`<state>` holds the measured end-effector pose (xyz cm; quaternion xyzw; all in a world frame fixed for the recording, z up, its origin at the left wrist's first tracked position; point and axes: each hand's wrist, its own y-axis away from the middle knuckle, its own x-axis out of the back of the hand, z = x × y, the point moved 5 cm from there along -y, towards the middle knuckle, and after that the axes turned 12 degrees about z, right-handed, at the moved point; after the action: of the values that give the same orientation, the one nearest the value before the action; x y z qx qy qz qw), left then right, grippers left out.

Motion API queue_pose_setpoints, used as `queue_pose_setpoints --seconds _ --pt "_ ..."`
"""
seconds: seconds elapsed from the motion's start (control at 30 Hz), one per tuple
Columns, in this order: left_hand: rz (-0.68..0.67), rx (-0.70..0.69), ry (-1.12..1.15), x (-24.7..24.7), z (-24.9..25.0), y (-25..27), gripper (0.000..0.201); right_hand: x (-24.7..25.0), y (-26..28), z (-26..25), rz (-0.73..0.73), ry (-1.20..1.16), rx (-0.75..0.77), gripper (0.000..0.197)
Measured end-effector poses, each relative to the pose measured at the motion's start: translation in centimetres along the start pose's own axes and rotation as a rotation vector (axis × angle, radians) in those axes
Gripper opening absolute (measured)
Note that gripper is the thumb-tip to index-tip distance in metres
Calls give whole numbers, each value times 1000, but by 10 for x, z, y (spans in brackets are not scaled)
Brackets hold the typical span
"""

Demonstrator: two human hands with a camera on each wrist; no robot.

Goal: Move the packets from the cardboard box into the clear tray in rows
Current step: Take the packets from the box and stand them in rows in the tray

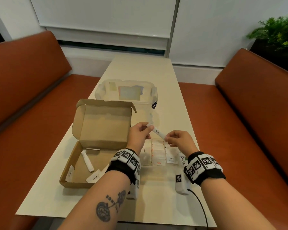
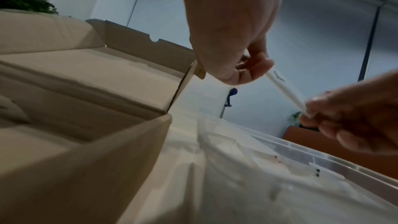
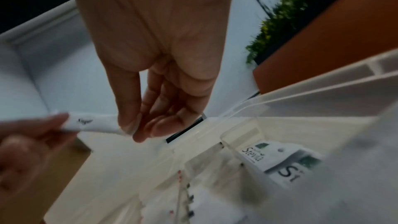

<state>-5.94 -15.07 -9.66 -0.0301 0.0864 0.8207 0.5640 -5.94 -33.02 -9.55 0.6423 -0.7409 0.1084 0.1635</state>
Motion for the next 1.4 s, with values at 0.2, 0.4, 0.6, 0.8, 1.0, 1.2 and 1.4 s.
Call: queue_pose_setpoints --seconds 0.2,0.4,0.6,0.8,1.0,1.2,1.4 --pt "-16 -53 -95 -2 0 0 13 -6 7 -14 -8 156 142 18" --pt "-29 -63 -140 -2 1 5 12 -19 10 -24 -7 87 103 19" --pt "87 -59 -455 17 -8 4 37 -44 10 -8 -5 167 -68 20" --pt "65 43 -601 25 -22 6 65 -83 10 -1 -13 366 -32 33" --pt "41 64 -664 24 -23 3 56 -94 9 -6 -21 516 85 33" --pt "50 80 -662 24 -25 3 57 -92 10 -6 -175 554 93 55" --pt "63 91 -655 23 -25 3 57 -93 16 -5 -255 619 95 52"
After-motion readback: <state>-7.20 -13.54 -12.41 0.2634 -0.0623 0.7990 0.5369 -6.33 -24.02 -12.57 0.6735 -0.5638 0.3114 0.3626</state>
